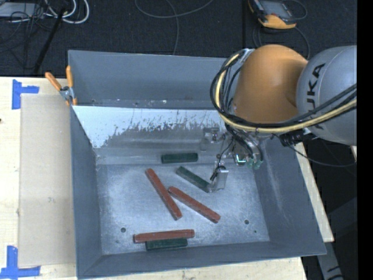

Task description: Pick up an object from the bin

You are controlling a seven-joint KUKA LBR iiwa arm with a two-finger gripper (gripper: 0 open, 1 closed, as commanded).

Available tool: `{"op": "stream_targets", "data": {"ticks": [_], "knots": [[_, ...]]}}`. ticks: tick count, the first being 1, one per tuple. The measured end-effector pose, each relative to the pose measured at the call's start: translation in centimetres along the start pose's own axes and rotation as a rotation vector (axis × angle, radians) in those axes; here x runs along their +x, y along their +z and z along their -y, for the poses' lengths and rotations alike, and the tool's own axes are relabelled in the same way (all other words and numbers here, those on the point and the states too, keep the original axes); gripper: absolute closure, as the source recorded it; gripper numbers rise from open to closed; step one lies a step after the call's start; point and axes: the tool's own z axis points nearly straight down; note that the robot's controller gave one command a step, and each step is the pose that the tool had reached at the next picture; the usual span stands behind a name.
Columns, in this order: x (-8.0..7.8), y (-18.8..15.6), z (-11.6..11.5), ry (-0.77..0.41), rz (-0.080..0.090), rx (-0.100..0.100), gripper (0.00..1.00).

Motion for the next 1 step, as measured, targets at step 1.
{"op": "stream_targets", "data": {"ticks": [1], "knots": [[-2.37, 14.85, 1.55, 0.119, 0.000, -0.002, 0.00]]}}
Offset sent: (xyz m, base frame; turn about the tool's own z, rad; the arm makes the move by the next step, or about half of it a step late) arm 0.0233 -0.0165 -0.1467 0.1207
